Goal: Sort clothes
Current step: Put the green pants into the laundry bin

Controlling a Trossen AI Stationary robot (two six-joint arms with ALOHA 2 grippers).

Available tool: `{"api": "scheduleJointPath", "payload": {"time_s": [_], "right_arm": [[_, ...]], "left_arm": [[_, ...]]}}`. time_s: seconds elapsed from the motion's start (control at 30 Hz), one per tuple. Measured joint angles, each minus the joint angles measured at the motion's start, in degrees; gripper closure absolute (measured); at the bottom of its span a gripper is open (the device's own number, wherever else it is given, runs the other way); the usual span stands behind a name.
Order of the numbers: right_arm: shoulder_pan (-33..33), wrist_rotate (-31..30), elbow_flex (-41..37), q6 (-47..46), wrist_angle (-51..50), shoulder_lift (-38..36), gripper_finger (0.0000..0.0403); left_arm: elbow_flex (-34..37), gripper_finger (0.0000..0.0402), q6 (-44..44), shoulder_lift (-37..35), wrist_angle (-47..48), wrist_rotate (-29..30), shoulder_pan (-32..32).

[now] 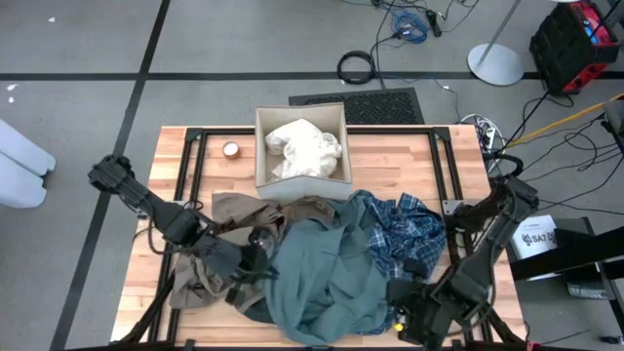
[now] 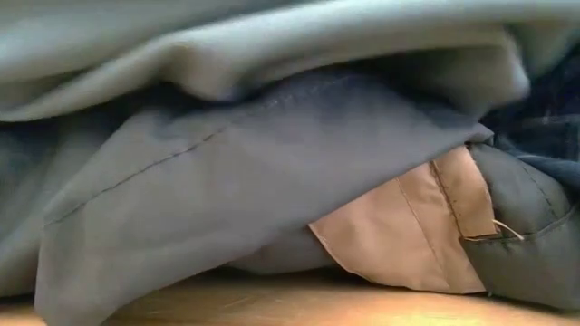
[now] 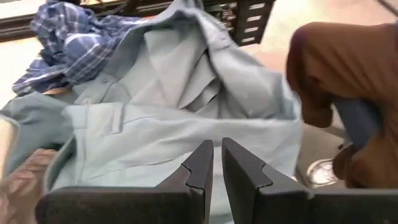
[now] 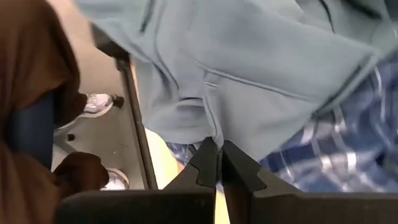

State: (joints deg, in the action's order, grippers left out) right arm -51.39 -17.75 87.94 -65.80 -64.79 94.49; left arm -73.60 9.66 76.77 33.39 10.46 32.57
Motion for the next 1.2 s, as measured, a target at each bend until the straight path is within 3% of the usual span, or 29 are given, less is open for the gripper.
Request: {"api": "scheduleJointPath", "payload": {"time_s": [0.2,0.53,0.7,0.83,1.2], "right_arm": [[-1.25,0.17,-0.02,-3.83,-0.04,0.16,0.0368],[-1.11,2.99,-0.02,-3.63,3.64,0.07,0.0225],[-0.05,-4.06,-0.01,-0.78,11.74,1.83,0.0175],[0.45,-6.93,-0.02,6.25,17.71,3.83,0.0156],[5.32,-6.24,-0.02,6.57,18.08,4.53,0.0152]], "left_arm": [[0.0,0.0359,-1.53,0.27,0.01,-2.82,-3.37],[0.04,0.0359,-7.12,0.29,0.09,-4.68,-4.06],[0.09,0.0359,-8.04,0.29,0.08,-4.68,-4.3],[0.11,0.0359,-9.32,0.29,0.06,-4.68,-4.35],[0.11,0.0359,-8.88,0.29,0.06,-4.7,-4.34]]}}
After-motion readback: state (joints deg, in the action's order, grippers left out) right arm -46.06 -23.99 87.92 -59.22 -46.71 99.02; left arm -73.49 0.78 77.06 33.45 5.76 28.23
